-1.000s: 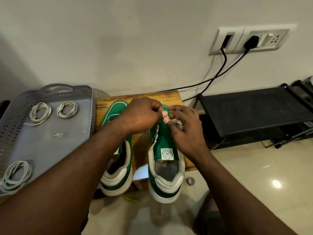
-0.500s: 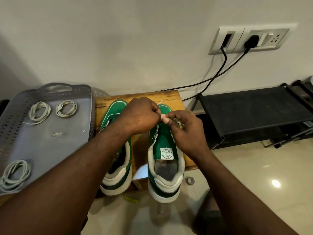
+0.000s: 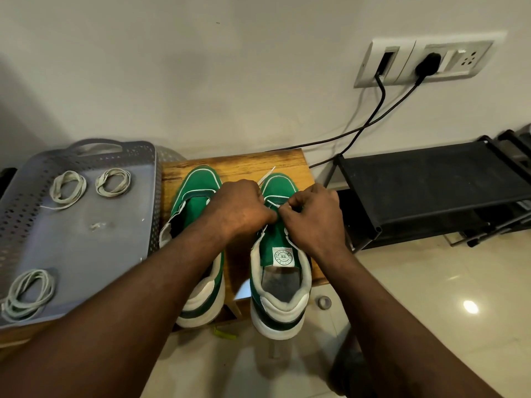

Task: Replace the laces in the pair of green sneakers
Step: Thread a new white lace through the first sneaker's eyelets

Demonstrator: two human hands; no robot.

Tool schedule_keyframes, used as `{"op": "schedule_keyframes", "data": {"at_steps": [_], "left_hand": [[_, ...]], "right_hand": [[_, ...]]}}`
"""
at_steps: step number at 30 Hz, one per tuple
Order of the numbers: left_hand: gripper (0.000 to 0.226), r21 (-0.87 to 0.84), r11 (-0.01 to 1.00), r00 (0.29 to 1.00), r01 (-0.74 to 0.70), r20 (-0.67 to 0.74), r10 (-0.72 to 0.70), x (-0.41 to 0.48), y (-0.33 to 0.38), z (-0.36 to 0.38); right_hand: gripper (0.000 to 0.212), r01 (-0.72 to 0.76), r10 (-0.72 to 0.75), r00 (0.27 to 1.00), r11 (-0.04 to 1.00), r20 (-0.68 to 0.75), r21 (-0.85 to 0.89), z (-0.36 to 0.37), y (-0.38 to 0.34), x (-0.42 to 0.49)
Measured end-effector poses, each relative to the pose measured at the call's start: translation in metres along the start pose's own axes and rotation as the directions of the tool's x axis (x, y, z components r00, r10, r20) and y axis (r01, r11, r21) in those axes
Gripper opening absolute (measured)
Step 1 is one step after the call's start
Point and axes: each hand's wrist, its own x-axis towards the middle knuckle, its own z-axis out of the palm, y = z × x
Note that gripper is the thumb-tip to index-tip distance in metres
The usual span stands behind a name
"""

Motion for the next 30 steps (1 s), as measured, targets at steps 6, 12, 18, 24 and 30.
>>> {"op": "schedule_keyframes", "data": {"at_steps": [6, 12, 18, 24, 30], "left_hand": [[0.020, 0.012, 0.999, 0.998, -0.032, -0.054, 0.033, 0.002, -0.004, 0.003], [0.009, -0.028, 1.000, 0.993, -0.012, -0.119, 0.009, 0.007, -0.009, 0.009], [0.011, -0.075, 0.997, 0.995, -0.014, -0.100, 0.007, 0.010, -0.011, 0.010], [0.012, -0.118, 0.993, 0.998, -0.003, -0.068, -0.005, 0.010, -0.012, 0.008], [0.007, -0.213, 0.977, 0.999, 0.002, -0.044, -0.011, 0.009, -0.013, 0.006]], "right_hand": [[0.016, 0.039, -0.038, 0.999, 0.998, 0.011, -0.052, 0.002, -0.001, -0.001], [0.005, 0.023, -0.022, 0.999, 1.000, 0.047, -0.020, 0.002, -0.002, -0.001], [0.008, 0.028, -0.033, 0.993, 0.999, 0.109, 0.039, -0.001, 0.001, 0.001], [0.010, 0.022, -0.026, 0.995, 0.999, 0.101, 0.043, -0.001, -0.001, -0.001], [0.013, 0.036, -0.034, 0.999, 0.997, 0.037, -0.069, 0.007, -0.003, -0.005]]}}
